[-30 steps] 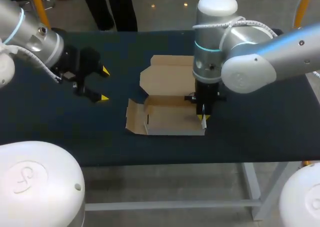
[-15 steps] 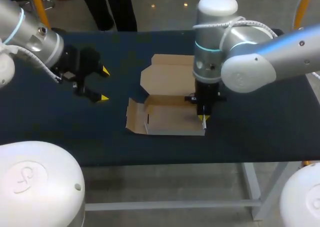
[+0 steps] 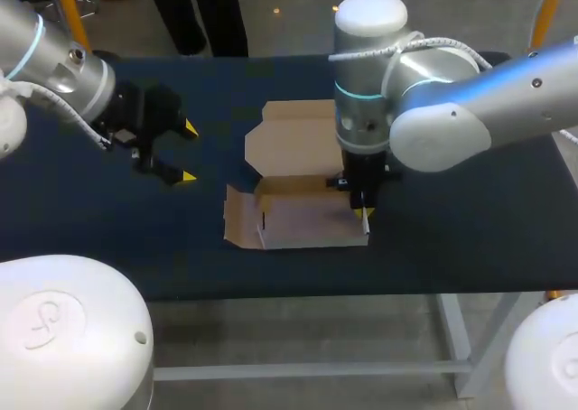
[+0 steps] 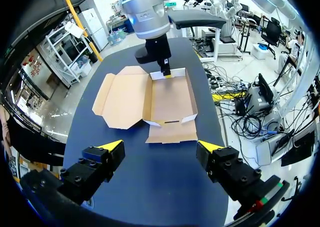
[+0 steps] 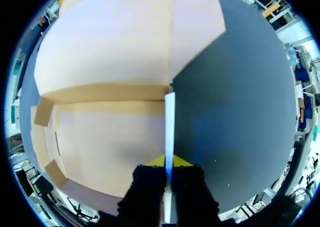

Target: Assemble the packaging by folding the flat box into shape, placing the metal phone stand inside, and closing the box properly

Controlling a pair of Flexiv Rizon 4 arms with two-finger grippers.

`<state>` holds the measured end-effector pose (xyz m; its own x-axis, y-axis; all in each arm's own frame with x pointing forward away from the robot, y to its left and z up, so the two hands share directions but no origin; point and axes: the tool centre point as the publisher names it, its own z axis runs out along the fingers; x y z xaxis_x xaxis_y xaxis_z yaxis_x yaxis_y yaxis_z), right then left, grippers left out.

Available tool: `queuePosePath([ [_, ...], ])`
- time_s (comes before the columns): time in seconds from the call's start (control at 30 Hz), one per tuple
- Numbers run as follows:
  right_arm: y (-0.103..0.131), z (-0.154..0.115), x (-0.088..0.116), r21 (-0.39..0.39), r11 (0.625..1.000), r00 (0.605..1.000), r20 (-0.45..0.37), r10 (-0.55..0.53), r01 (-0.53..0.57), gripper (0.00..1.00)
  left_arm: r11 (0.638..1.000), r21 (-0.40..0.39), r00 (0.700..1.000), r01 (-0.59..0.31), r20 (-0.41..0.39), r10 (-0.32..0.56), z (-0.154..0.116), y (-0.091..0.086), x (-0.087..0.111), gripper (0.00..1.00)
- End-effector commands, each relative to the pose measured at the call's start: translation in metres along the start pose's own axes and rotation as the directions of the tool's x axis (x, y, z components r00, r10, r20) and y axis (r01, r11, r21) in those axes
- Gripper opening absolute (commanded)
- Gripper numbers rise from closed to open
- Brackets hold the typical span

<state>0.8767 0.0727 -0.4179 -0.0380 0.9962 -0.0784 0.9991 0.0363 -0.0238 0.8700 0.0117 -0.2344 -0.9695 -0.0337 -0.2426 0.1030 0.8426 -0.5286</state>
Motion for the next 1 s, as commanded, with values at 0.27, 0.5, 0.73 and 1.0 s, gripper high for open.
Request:
queuePosePath([
  [0.27,0.004,0.000,0.004,0.051,0.998,0.983,0.183,0.024,-0.034,0.00,1.000,-0.005,1.000,0.001,-0.003,-0.001,-0.001,-0.001,0.000,1.00],
  [0.5,0.005,-0.001,0.004,0.052,0.997,0.971,0.235,0.037,-0.051,0.00,1.000,-0.005,1.000,0.001,-0.003,-0.001,-0.001,-0.001,0.000,1.00],
  [0.73,0.000,-0.006,-0.002,0.028,1.000,0.995,0.101,-0.001,-0.002,0.00,1.000,-0.005,1.000,0.001,-0.003,-0.001,-0.001,-0.001,0.000,1.00],
  [1.0,-0.003,-0.008,-0.007,0.003,0.999,0.996,-0.078,-0.047,0.048,0.00,1.000,-0.005,1.000,0.001,-0.003,-0.001,-0.001,-0.001,0.000,1.00],
])
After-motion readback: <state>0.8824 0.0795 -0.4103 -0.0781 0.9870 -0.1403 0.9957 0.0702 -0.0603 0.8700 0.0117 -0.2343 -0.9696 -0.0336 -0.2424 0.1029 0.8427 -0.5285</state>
